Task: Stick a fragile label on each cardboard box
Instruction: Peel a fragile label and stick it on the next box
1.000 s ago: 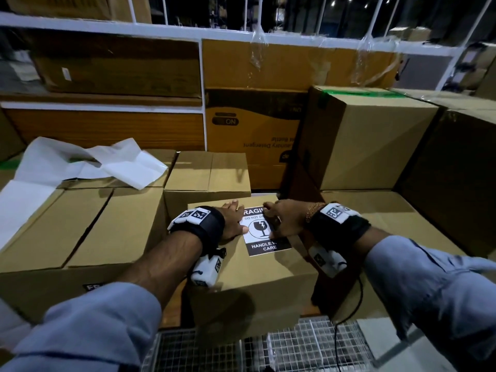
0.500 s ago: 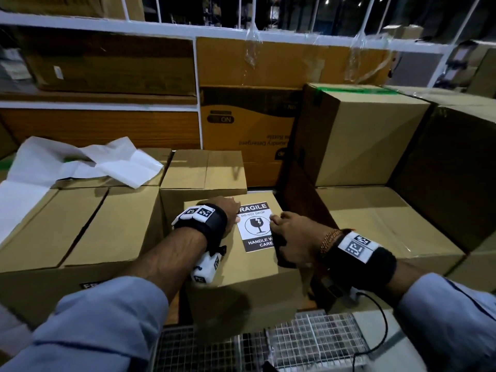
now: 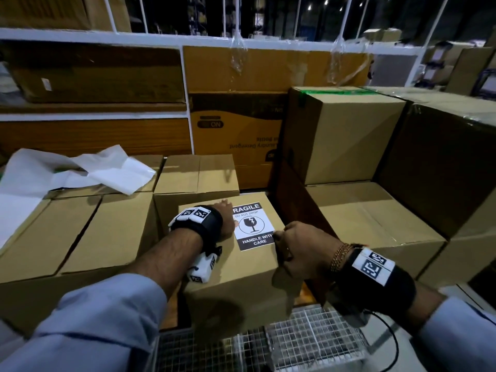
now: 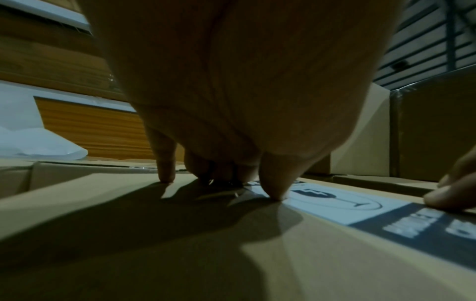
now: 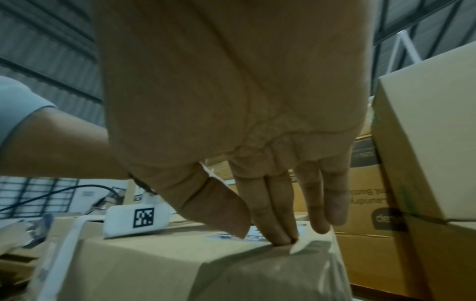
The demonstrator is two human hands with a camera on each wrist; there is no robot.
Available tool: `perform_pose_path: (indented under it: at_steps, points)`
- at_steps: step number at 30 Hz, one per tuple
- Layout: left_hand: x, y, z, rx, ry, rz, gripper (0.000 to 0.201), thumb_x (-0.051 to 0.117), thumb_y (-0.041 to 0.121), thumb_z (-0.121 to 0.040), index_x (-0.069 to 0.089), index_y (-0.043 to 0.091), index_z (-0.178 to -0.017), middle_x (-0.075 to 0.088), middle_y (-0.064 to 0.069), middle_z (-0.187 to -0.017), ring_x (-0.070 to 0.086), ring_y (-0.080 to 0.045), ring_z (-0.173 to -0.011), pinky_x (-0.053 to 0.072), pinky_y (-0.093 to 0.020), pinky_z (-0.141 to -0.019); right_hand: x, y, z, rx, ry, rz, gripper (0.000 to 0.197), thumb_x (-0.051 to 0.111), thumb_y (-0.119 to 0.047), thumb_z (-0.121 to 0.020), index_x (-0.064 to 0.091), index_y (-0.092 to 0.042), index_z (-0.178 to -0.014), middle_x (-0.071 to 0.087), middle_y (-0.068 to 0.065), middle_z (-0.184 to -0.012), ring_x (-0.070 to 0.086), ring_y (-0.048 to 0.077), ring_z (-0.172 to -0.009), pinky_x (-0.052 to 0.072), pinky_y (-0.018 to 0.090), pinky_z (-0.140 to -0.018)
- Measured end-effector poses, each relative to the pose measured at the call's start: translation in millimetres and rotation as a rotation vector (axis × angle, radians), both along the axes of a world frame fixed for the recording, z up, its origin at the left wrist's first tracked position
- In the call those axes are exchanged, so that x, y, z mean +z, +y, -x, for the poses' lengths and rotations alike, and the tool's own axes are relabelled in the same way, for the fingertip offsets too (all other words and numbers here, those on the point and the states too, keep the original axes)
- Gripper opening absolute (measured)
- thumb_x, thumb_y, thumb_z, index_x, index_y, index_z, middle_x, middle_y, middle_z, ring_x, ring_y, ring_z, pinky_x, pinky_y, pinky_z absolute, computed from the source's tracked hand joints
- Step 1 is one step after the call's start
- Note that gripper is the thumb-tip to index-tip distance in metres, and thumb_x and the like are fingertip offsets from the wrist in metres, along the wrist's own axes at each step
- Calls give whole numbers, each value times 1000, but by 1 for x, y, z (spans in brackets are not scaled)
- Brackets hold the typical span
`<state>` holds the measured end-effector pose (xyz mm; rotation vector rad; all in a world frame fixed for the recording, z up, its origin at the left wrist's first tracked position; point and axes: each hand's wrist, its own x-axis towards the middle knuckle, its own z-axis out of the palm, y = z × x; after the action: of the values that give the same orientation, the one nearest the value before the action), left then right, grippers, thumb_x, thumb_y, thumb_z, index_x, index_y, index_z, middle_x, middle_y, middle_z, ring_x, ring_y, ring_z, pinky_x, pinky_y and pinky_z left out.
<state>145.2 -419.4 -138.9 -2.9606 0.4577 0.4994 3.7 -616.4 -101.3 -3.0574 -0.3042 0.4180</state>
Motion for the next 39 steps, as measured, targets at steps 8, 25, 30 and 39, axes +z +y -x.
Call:
perform_pose_path:
  at_steps: [8,25,30,39]
  points:
    - [10,5,11,4,108,77,130,62,78,-81,-11,7,-162,-14,-13,-170,-4,-29,-159,5,-41,-126,-8,2,-20,-14,-39,-7,71,34,-57,-74,67,-24,-128,62,0,-133,53,24,-128,54,48,-102]
    - [15,8,19,-6,119,95,149,76,80,-65,-14,11,-162,-19,-11,-170,-12,-28,-158,3,-44,-126,20,31,-89,-18,116,64,39,60,-31,-101,64,-9,-133,67,10,-129,59,23,-103,43,27,-83]
    - [12,9,19,-13,109,73,150,74,83,-65,-15,12,-162,-19,-10,-170,-12,-27,-158,2,-43,-126,22,35,-96,12,176,92,44,49,-33,-107,54,-11,-145,57,13,-146,55,28,-129,40,28,-94]
    - [12,8,23,-8,100,53,147,71,83,-68,-16,11,-162,-19,-9,-170,-11,-26,-158,2,-43,-126,0,33,-102,-27,67,112,72,57,-41,-100,27,-22,-162,40,8,-158,41,34,-140,41,46,-113]
